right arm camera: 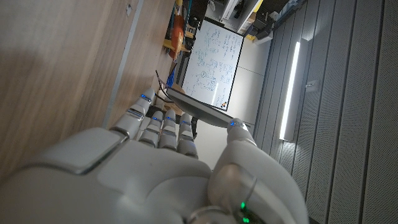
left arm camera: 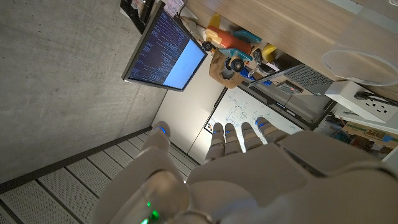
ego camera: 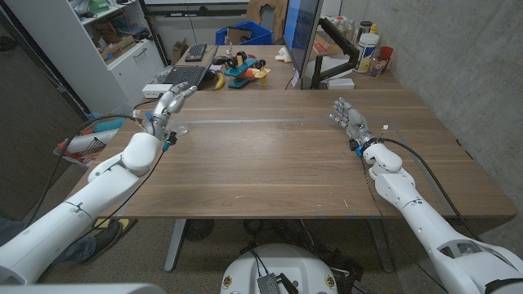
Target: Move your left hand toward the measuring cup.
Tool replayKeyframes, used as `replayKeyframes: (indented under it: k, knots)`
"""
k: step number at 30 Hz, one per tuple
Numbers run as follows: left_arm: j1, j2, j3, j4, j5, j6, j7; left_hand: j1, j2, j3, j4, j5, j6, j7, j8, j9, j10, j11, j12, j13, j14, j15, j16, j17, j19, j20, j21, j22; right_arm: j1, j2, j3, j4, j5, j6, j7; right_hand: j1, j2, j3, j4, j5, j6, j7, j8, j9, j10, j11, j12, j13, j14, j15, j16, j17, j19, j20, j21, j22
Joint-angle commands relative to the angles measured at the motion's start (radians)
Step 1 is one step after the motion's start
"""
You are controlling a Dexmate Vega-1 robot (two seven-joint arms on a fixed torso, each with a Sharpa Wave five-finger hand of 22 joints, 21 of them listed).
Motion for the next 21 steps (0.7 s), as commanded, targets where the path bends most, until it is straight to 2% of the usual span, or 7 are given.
replayKeyframes:
  k: [1, 21]
  knots:
    - [0.002, 0.031, -0.006, -0.022, 0.056, 0.076, 0.022, 0.015, 0.0, 0.001, -0.007, 0.002, 0.008, 0.0, 0.009, 0.002, 0.003, 0.006, 0.007, 0.004, 0.008, 0.0, 0.004, 0.002, 0.001, 0.004, 0.004, 0.002, 0.017, 0.013, -0.001, 0.033, -0.005, 0.006, 0.008, 0.008, 0.001, 0.001, -0.003, 0.006, 0.006, -0.008, 0.005, 0.004, 0.012, 0.002, 0.003, 0.002, 0.005, 0.0, 0.006, 0.004, 0.011, 0.001, 0.006, 0.005]
    - [0.003, 0.059, -0.005, -0.046, 0.101, 0.175, 0.041, 0.026, 0.001, 0.004, -0.011, 0.003, 0.016, -0.002, 0.011, 0.002, 0.011, 0.005, 0.009, 0.004, 0.015, -0.001, 0.006, 0.002, 0.003, 0.004, 0.005, 0.002, 0.02, 0.023, 0.006, 0.046, -0.006, 0.012, 0.018, 0.007, 0.001, 0.0, -0.003, 0.006, 0.007, -0.009, 0.005, 0.004, 0.012, 0.001, 0.003, 0.002, 0.007, 0.0, 0.006, 0.004, 0.012, 0.002, 0.006, 0.005]
